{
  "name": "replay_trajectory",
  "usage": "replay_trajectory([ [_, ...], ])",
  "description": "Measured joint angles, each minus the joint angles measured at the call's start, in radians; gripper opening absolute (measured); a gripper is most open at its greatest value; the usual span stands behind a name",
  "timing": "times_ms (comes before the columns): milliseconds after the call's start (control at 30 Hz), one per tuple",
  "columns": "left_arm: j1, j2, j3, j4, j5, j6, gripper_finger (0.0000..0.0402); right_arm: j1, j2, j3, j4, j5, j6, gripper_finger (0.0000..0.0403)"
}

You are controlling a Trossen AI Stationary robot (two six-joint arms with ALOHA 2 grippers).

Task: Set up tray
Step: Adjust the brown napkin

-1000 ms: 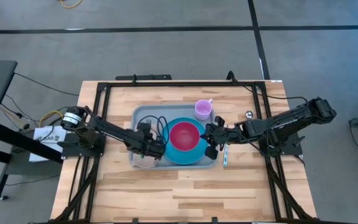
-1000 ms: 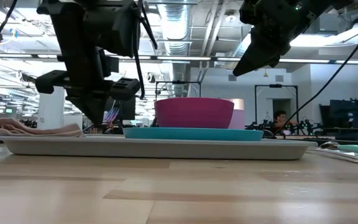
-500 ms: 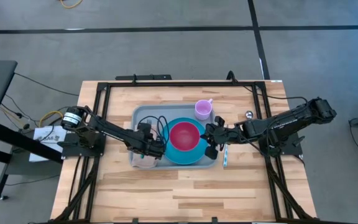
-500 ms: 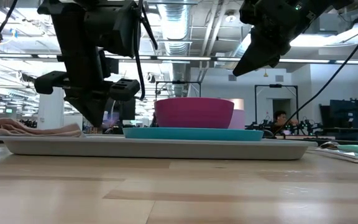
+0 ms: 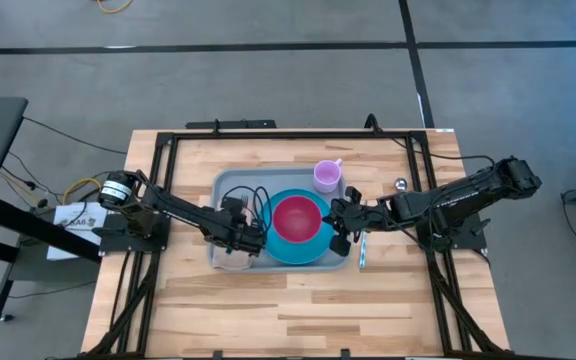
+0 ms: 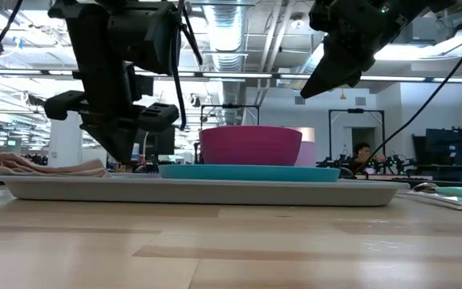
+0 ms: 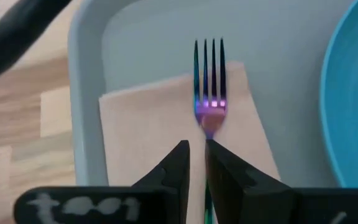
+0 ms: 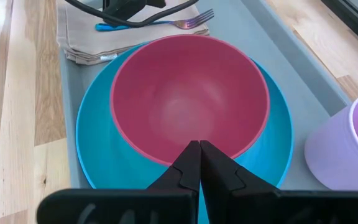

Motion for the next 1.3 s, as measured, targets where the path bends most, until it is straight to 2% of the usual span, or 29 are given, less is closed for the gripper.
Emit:
replay_trajectory([
  [300, -0.028, 0.0, 0.0, 0.024, 0.081, 0.076, 0.0039, 0.0, 0.0, 0.0, 0.0, 0.0, 0.0, 0.0001],
  [400, -0.047, 0.0, -0.005, 0.049, 0.044, 0.057, 0.0038, 0.0, 0.0, 0.0, 0.0, 0.0, 0.0, 0.0001],
  [500, -0.074, 0.0, -0.042, 0.114, -0.051, 0.055, 0.0024, 0.0, 0.0, 0.0, 0.0, 0.0, 0.0, 0.0001],
  [633, -0.097, 0.0, -0.076, 0.101, -0.103, 0.004, 0.0004, 0.0, 0.0, 0.0, 0.0, 0.0, 0.0, 0.0001],
  [800, -0.119, 0.001, -0.077, 0.066, -0.101, -0.043, 0.0, 0.0, 0.0, 0.0, 0.0, 0.0, 0.0, 0.0001],
  [900, -0.122, 0.001, -0.077, 0.067, -0.06, -0.052, 0.0, 0.0, 0.0, 0.0, 0.0, 0.0, 0.0, 0.0001],
  [1067, -0.129, 0.072, -0.077, 0.084, -0.021, -0.076, 0.0, 0.0, 0.0, 0.0, 0.003, 0.0, 0.0, 0.0001],
  [1300, -0.127, 0.164, -0.075, 0.079, -0.075, -0.142, 0.0, 0.0, 0.0, 0.0, 0.015, 0.0, 0.0, 0.0001],
])
